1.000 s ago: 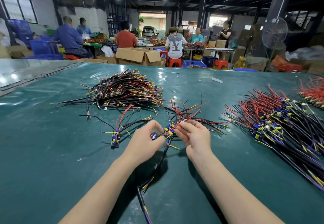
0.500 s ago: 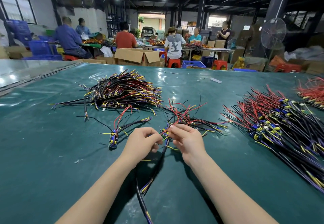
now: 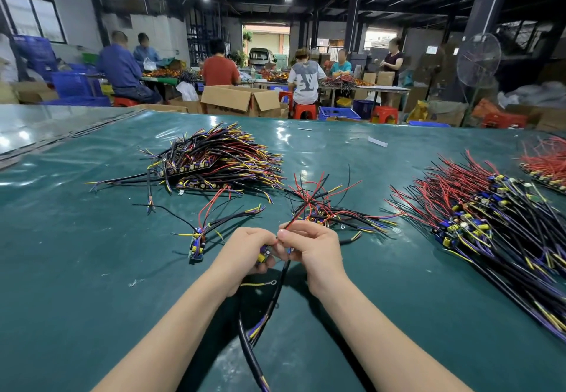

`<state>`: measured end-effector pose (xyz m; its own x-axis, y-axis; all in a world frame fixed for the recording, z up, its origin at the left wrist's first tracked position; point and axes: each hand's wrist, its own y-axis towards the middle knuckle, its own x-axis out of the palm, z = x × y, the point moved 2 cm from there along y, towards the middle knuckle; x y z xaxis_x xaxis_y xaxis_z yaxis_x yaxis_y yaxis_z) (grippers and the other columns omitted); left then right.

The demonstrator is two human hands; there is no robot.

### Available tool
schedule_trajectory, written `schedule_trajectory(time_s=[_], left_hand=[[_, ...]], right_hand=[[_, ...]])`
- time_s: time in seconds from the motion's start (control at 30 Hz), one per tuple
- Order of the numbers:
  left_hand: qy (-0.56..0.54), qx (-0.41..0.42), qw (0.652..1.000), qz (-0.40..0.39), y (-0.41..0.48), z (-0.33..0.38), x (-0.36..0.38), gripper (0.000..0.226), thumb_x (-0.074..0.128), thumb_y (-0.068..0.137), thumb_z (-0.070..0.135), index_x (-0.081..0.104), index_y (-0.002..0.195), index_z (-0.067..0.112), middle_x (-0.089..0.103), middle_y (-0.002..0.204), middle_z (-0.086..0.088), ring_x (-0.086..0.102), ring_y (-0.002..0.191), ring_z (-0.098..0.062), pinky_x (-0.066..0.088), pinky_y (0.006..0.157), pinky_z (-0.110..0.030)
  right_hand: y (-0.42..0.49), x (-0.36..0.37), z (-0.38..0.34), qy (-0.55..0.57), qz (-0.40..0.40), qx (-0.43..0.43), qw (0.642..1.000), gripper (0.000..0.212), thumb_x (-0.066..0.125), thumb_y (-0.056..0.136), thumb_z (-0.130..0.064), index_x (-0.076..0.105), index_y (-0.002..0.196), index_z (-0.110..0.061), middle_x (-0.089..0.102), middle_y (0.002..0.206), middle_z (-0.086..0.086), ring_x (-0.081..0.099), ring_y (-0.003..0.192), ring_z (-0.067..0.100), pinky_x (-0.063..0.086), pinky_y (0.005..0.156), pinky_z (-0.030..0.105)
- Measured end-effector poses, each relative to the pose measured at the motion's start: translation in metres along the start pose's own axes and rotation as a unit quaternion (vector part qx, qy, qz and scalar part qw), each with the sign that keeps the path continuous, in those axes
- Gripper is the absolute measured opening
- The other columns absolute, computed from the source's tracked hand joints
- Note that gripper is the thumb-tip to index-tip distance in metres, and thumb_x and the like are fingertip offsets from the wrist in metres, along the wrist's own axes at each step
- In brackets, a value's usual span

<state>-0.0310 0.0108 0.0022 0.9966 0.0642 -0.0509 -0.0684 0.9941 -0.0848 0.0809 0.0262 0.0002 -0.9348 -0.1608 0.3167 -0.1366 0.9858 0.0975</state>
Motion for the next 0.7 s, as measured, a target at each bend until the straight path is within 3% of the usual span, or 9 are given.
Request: schedule_trajectory(time_s=[0.17, 0.47, 0.63, 0.7], left_hand=[[0.025, -0.009, 0.999, -0.036, -0.002, 0.003, 0.007, 0.034, 0.042, 0.085, 0.004, 0.057, 0.056, 0.011, 0.060, 0.050, 0.000, 0.041, 0.038, -0.004, 0.031, 0.039, -0.011], [0.094, -0.051, 0.990, -0.095, -0.006, 0.003, 0.015, 0.026, 0.043, 0.084, 0.006, 0.055, 0.062, 0.011, 0.052, 0.042, 0.004, 0.033, 0.039, -0.006, 0.023, 0.035, -0.012], [0.106, -0.002, 0.990, -0.090, -0.005, 0.001, 0.018, 0.028, 0.036, 0.087, 0.003, 0.058, 0.076, 0.016, 0.045, 0.036, 0.008, 0.028, 0.033, -0.003, 0.021, 0.034, -0.012], [0.154, 0.046, 0.985, -0.062, -0.004, 0.000, 0.015, 0.025, 0.043, 0.087, 0.008, 0.060, 0.076, 0.021, 0.045, 0.036, 0.008, 0.033, 0.033, -0.003, 0.026, 0.038, -0.014]], right_hand=[[0.008, -0.007, -0.003, 0.038, 0.068, -0.033, 0.996, 0.025, 0.060, 0.075, 0.017, 0.060, 0.061, -0.004, 0.057, 0.044, -0.005, 0.046, 0.039, 0.008, 0.040, 0.044, 0.016], [0.018, -0.031, -0.013, 0.133, 0.151, -0.013, 0.979, 0.026, 0.057, 0.078, 0.017, 0.057, 0.067, -0.006, 0.061, 0.045, -0.006, 0.057, 0.042, 0.000, 0.049, 0.045, 0.011], [0.018, -0.039, -0.018, 0.133, 0.160, -0.026, 0.978, 0.022, 0.058, 0.081, 0.013, 0.056, 0.069, -0.006, 0.061, 0.045, -0.002, 0.058, 0.041, 0.005, 0.051, 0.045, 0.016], [0.017, -0.041, -0.019, 0.151, 0.151, -0.020, 0.977, 0.020, 0.056, 0.084, 0.009, 0.055, 0.071, -0.007, 0.061, 0.045, -0.001, 0.059, 0.040, 0.007, 0.052, 0.044, 0.017]])
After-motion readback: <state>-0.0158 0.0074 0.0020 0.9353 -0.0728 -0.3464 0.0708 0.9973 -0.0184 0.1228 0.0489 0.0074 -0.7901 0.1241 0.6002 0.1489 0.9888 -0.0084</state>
